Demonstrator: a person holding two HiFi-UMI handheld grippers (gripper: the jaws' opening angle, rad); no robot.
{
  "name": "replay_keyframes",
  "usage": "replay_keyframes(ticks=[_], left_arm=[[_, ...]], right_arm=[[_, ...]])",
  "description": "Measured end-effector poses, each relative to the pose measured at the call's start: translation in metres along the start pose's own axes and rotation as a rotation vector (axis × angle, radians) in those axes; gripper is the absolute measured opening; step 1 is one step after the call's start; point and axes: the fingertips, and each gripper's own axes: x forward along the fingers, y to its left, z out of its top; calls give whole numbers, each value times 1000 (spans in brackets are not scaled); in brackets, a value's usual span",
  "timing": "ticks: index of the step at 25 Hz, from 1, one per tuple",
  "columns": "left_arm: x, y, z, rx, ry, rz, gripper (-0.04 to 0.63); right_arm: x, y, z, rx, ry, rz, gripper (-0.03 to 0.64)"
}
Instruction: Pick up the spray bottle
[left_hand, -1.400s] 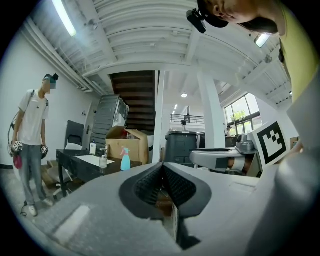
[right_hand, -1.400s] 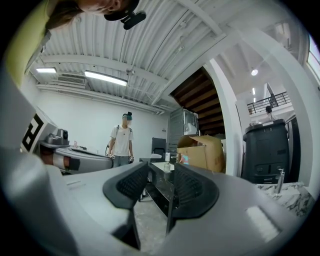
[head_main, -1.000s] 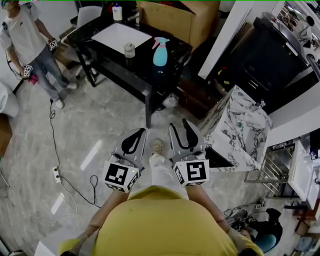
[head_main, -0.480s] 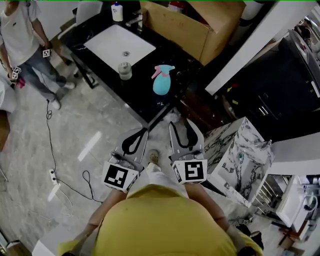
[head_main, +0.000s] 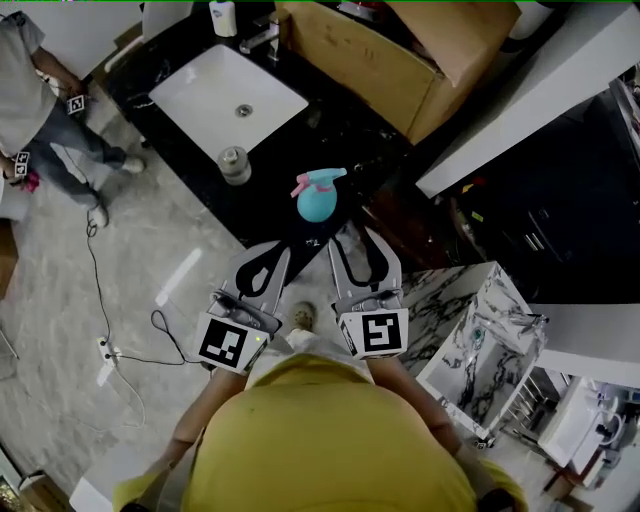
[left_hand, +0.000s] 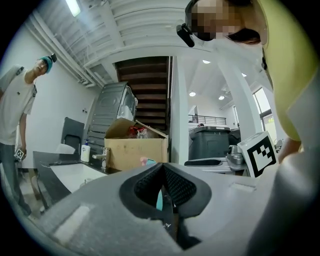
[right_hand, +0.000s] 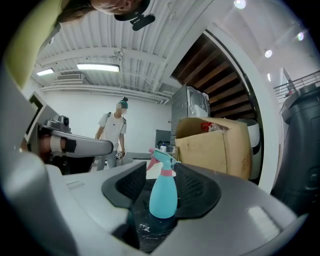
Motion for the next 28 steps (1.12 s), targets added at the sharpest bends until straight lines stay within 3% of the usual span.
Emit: replay_keyframes(ticks=[9, 20, 28], left_arm=[[19, 26, -8, -25, 23, 12, 2], [32, 42, -13, 1, 92, -21, 2], [42, 46, -31, -16, 135, -47, 2]], right_arm=[[33, -3, -20, -21, 57, 21, 195], [59, 1, -55, 13, 149, 32, 249], [85, -1, -90, 28, 215, 17, 352]])
